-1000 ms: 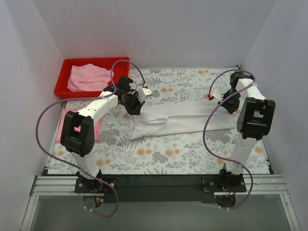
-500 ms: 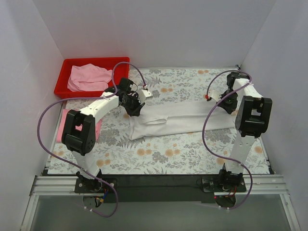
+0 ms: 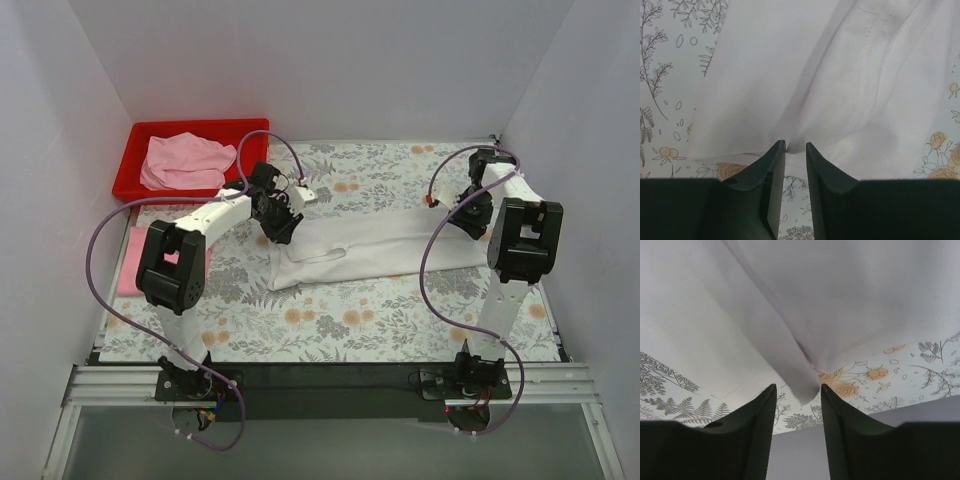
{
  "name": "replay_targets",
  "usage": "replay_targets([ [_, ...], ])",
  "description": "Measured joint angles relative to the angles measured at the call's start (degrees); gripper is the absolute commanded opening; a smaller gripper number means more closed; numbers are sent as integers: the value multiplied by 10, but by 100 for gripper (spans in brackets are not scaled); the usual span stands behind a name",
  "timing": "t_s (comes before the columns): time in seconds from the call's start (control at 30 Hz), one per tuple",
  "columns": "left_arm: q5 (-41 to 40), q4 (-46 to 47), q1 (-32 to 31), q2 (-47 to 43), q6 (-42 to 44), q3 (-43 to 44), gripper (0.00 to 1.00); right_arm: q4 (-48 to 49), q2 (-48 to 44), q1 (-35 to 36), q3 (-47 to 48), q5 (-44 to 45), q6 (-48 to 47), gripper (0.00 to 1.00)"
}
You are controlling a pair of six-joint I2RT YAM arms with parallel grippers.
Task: Fold and stack the t-shirts
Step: Fold the tshirt
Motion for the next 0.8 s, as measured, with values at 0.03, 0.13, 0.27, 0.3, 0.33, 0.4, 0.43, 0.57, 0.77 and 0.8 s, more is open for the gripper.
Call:
replay_targets([
  [0.03, -2, -3, 2, 7, -8, 9, 28, 2, 0, 0, 2, 2, 4, 51],
  [0.13, 5, -22, 18, 11, -37, 37, 34, 3, 0, -6, 12, 0, 20, 54],
  [0.27, 29, -45, 51, -26, -84, 37, 40, -5, -17, -38, 12, -22, 49, 54],
  [0.3, 35, -51, 59, -42, -96, 26, 41, -10, -24, -50, 12, -30, 59, 54],
  [0.33, 44, -54, 64, -61, -110, 9, 41, -15, -32, -61, 11, -40, 69, 54],
  [0.4, 62, -61, 69, -101, -138, -32, 43, -27, -47, -82, 7, -61, 96, 54],
  [0.43, 71, -63, 68, -118, -152, -54, 44, -35, -51, -93, 6, -73, 109, 54],
  [0.57, 93, -66, 63, -143, -199, -117, 48, -56, -55, -123, -12, -119, 161, 54],
  [0.77, 102, -70, 61, -125, -239, -149, 52, -75, -30, -148, -19, -171, 226, 57],
  [0.8, 102, -69, 61, -122, -243, -149, 52, -76, -23, -153, -19, -178, 232, 57],
])
